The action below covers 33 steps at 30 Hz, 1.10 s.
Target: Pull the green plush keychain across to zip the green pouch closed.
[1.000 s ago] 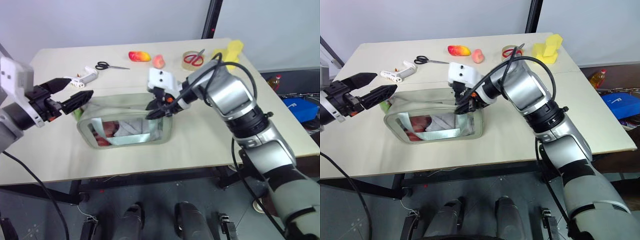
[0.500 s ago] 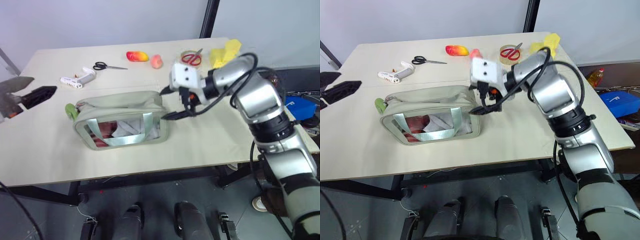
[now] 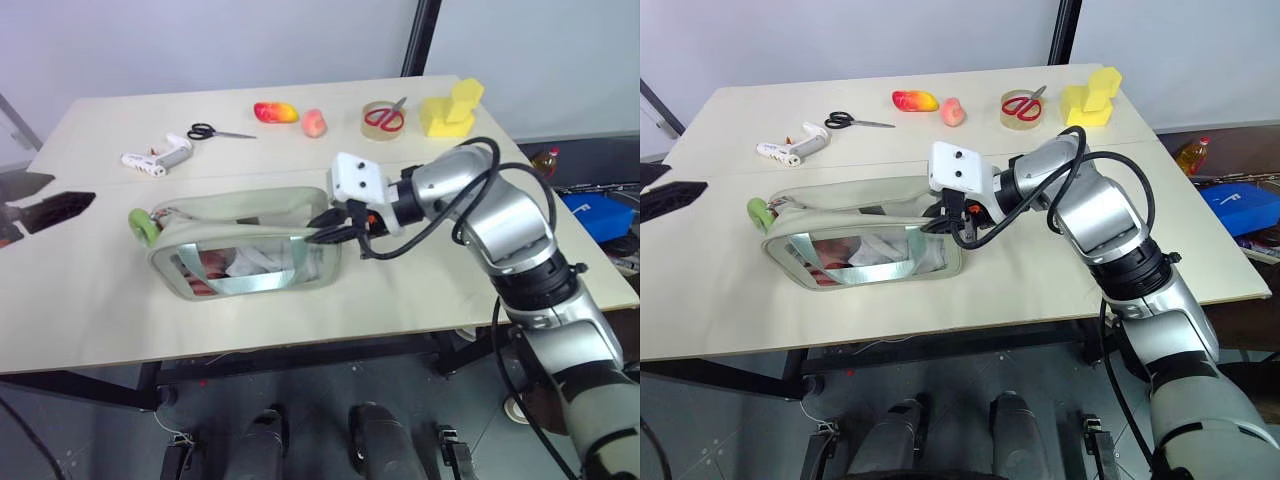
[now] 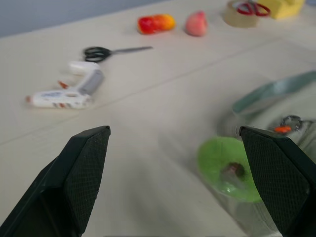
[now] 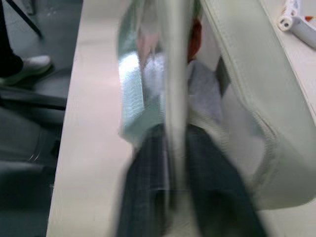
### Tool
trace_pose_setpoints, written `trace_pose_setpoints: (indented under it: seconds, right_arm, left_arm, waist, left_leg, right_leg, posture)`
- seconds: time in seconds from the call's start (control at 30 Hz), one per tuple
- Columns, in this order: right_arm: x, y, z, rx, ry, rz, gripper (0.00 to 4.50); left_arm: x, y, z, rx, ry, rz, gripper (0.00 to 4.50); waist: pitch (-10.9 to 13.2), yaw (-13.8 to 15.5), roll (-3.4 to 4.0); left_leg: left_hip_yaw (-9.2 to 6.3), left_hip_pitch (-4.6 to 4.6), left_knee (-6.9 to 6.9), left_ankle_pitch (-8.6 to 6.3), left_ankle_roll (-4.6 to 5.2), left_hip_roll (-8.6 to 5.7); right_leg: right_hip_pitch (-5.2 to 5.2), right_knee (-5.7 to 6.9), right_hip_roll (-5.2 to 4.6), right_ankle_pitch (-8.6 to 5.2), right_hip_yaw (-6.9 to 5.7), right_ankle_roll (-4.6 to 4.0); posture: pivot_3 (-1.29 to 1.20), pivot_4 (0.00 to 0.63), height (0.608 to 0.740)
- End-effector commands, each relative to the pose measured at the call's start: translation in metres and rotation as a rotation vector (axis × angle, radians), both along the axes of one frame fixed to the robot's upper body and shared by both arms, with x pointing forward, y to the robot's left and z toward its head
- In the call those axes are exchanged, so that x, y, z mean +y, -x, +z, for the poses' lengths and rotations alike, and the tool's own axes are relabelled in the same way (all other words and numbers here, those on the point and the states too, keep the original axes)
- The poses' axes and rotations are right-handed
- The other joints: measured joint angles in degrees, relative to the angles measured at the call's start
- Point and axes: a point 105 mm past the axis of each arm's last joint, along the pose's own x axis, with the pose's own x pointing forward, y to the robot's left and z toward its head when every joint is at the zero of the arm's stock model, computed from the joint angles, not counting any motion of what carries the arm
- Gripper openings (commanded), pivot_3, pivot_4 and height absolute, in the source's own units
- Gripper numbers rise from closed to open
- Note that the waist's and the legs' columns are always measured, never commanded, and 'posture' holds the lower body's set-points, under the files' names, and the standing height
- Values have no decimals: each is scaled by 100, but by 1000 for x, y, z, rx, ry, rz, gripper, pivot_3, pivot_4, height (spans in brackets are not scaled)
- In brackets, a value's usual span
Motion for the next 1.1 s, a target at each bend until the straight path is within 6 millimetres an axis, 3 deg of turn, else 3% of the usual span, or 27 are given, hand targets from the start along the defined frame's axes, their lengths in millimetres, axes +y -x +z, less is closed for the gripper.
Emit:
trace_pose_setpoints:
  seconds: [0.03,0.17,0.53,0.7,0.8,1.03,1.1]
  right_arm:
    - [2,5,5,-25,-20,27,19]
    - [1,7,3,-30,-1,39,19]
    - [3,10,1,-19,0,46,19]
    - [5,11,2,-15,-1,47,19]
    - [5,11,2,-14,-2,44,0]
    - [6,8,1,-14,-7,30,0]
    - [7,6,0,-16,-10,26,0]
  left_arm:
    - [-4,2,-4,31,-65,-40,4500]
    - [-8,-2,-22,96,-74,-95,4500]
    - [-19,-37,-47,112,-103,-158,4500]
    - [-24,-44,-56,123,-125,-196,4500]
    - [-24,-47,-51,104,-117,-201,3674]
    - [-20,-44,-31,63,-117,-190,61]
    - [-20,-40,-22,48,-118,-193,61]
  waist:
    - [0,1,0]
    - [-1,11,-1]
    - [-1,2,-1]
    - [-1,-2,-2]
    - [-2,2,-3]
    - [-2,-2,-3]
    - [-2,-12,-3]
  left_leg:
    - [0,0,0,0,0,0]
    - [1,0,0,0,0,0]
    - [3,0,1,0,1,1]
    - [4,0,1,0,1,1]
    - [4,0,2,1,1,1]
    - [4,0,3,1,1,1]
    - [4,1,3,1,1,1]
  right_leg:
    - [0,0,0,0,0,0]
    - [1,0,0,0,0,0]
    - [1,1,1,1,-1,1]
    - [1,2,1,1,-1,2]
    - [1,2,1,1,-1,2]
    - [1,4,1,1,-1,2]
    - [1,5,1,1,-1,2]
  posture:
    - [0,150,740]
    - [0,150,740]
    - [0,150,740]
    - [0,150,740]
    - [0,150,740]
    - [0,150,740]
    - [0,150,740]
